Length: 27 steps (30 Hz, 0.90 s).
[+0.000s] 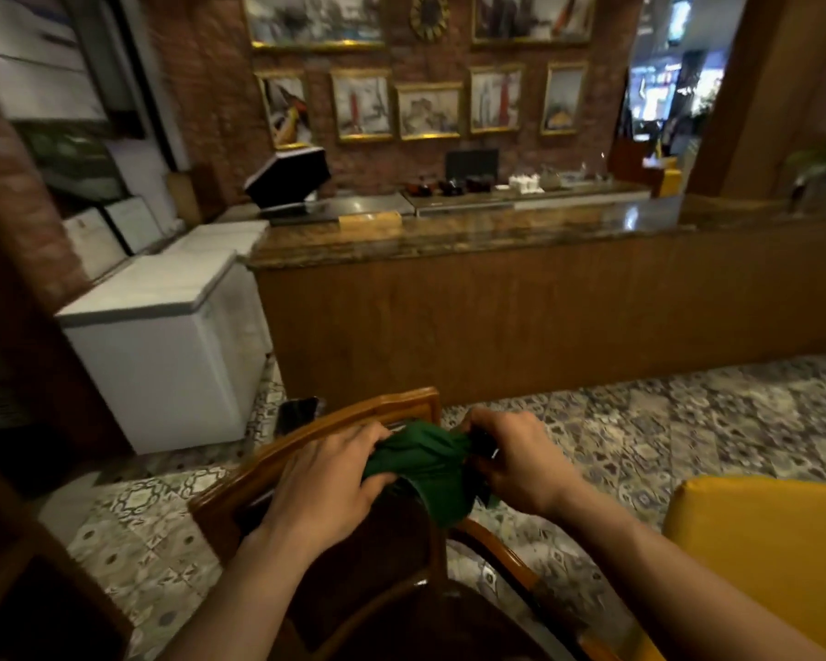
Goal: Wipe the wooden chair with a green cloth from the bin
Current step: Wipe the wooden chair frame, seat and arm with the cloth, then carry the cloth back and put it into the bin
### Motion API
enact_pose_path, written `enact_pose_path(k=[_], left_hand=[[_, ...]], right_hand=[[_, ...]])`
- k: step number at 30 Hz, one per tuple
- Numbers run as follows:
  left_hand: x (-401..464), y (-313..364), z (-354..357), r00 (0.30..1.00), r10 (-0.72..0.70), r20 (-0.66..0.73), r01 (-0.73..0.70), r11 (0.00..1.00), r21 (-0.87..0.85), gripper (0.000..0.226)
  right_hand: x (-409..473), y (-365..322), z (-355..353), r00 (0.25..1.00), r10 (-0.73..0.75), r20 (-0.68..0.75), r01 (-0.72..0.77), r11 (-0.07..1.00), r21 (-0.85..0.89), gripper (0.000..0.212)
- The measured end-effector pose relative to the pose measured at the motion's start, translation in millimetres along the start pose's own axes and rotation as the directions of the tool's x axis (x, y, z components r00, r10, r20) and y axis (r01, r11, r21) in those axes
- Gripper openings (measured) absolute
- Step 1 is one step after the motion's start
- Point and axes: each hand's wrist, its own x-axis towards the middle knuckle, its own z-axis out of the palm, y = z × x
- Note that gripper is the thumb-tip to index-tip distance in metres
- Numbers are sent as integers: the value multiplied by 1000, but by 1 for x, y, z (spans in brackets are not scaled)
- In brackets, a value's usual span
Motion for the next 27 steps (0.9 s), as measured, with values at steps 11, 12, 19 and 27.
enact_pose_path(k=[11,12,19,27], left_hand=[[-60,-6,-140,984,-4,-179,41,978,205,36],[-66,-5,-148,982,-10,-187,50,976,210,35],[-97,-10,-188,961,-99,-257,162,958,238,33],[-132,-25,-232,902,-300,-309,402,845,352,32]], right_hand=[[-6,-145,-34,962,-239,-131,217,963,-159,21],[-8,-153,-38,959,-255,-124,235,959,-160,21],[-3,-195,-50,923,-375,-85,363,923,-130,28],[35,-245,-24,857,-515,-9,515,857,3,29]])
